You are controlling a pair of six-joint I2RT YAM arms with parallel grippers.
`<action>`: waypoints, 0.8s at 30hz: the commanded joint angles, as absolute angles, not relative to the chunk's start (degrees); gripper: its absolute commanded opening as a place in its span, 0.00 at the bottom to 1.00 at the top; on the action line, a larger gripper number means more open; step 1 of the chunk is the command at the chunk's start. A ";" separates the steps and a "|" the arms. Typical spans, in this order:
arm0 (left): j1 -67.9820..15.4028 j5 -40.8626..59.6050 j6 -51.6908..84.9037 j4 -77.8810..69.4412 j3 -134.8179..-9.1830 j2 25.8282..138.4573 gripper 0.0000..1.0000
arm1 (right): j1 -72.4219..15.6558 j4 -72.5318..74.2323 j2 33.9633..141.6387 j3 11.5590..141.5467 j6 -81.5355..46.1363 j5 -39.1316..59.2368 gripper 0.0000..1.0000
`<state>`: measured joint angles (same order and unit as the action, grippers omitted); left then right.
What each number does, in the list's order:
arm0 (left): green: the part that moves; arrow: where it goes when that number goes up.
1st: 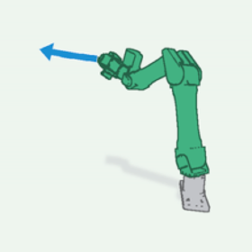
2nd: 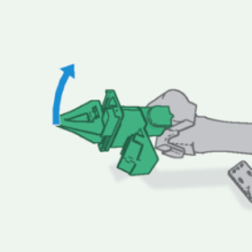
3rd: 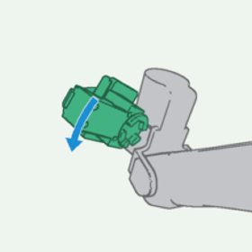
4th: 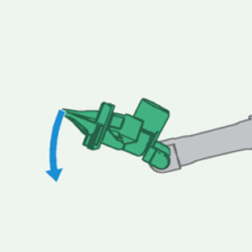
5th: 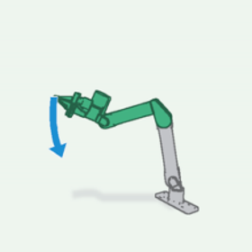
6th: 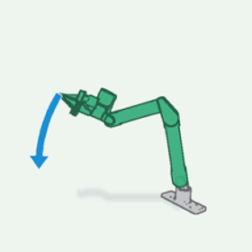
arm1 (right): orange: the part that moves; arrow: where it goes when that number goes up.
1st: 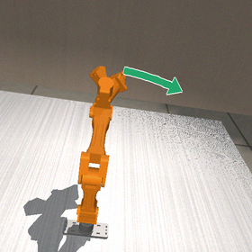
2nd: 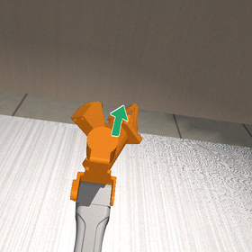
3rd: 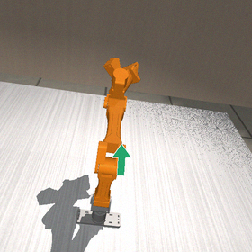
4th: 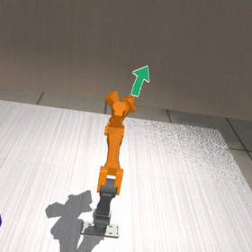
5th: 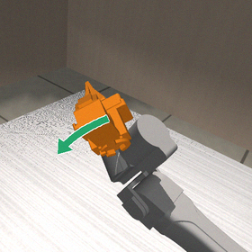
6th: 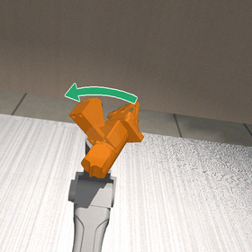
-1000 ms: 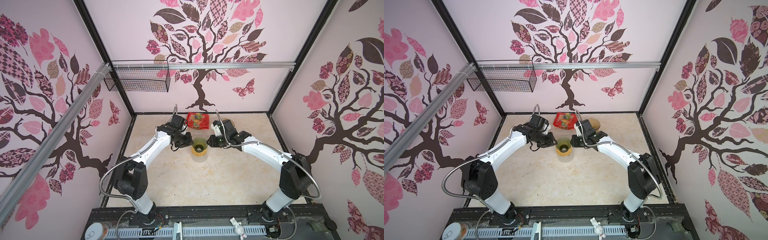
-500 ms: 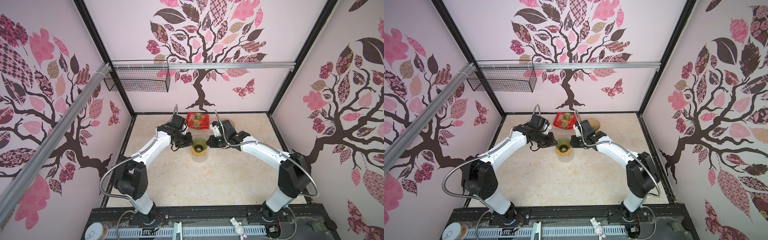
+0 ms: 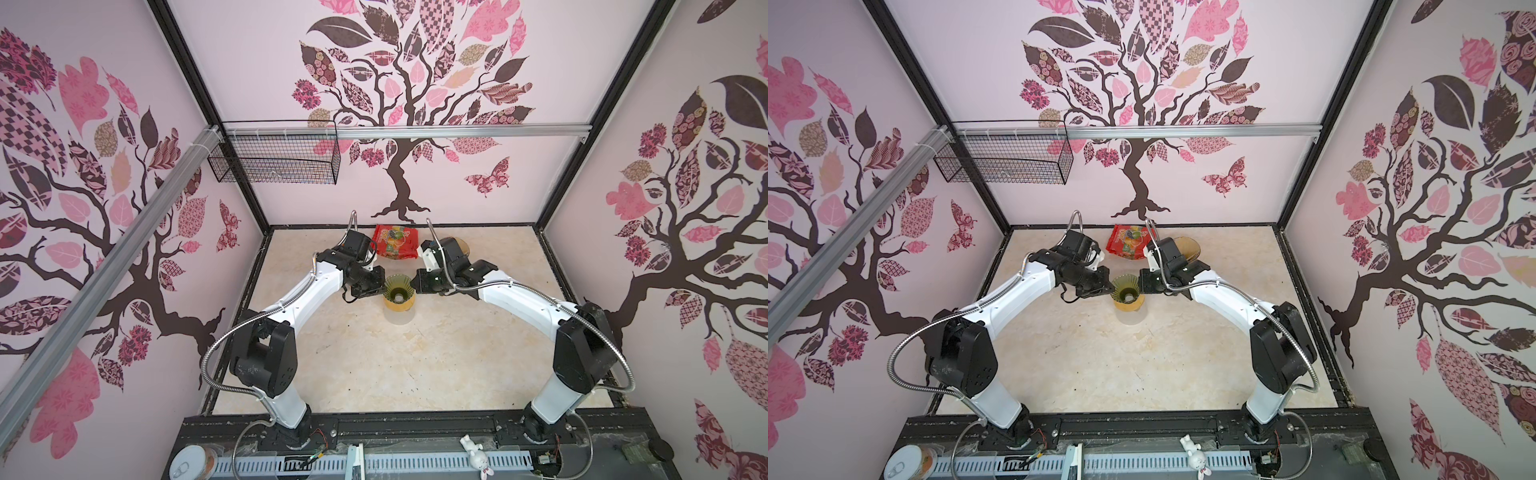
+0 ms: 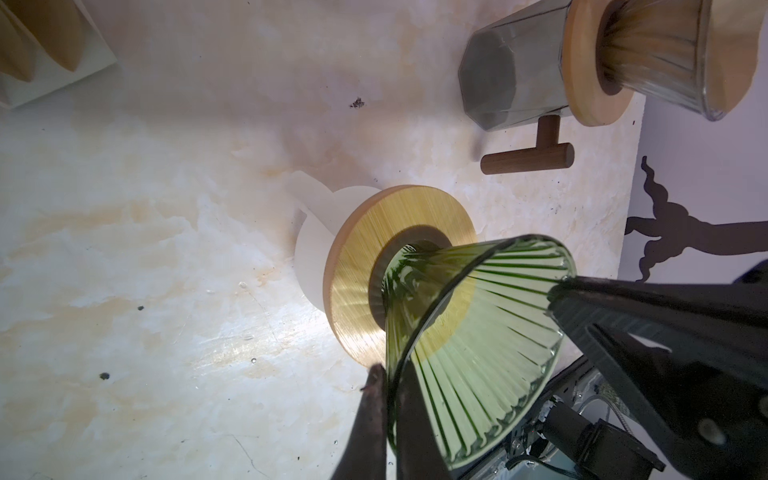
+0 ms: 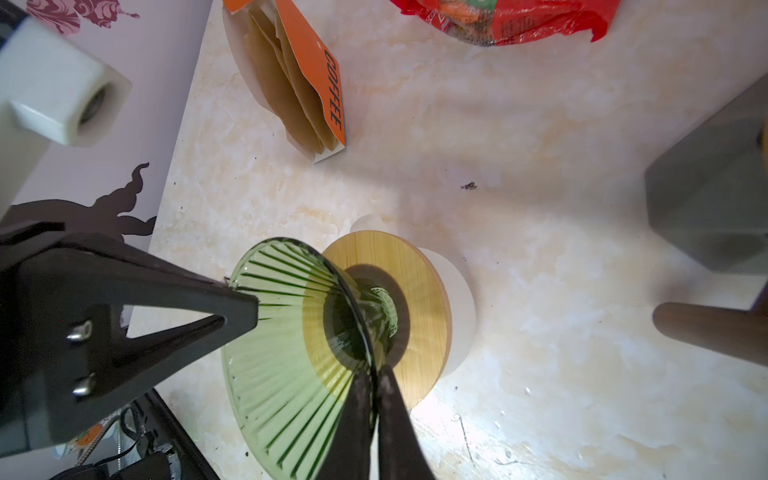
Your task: Place the coffee filter in the dripper
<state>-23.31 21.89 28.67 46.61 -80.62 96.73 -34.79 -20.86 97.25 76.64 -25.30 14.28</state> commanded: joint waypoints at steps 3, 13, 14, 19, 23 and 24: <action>-23.29 23.09 27.80 45.96 -82.76 98.46 0.00 | -35.20 -25.68 101.01 80.57 -23.23 14.73 0.04; -23.29 24.80 28.26 48.54 -85.66 99.79 0.00 | -35.21 -30.85 103.21 84.76 -22.85 15.56 0.00; -23.29 25.11 28.29 49.16 -86.25 100.04 0.00 | -35.22 -31.11 103.40 85.18 -22.99 15.65 0.00; -23.29 25.27 29.34 50.73 -87.83 101.43 0.00 | -35.18 -33.79 104.98 88.05 -23.08 15.82 0.00; -23.28 25.59 29.19 53.21 -90.11 103.47 0.00 | -35.22 -35.50 106.29 89.71 -22.50 15.29 0.00; -23.23 25.41 29.05 53.59 -90.49 103.65 0.00 | -35.18 -35.74 106.50 90.05 -22.38 14.88 0.00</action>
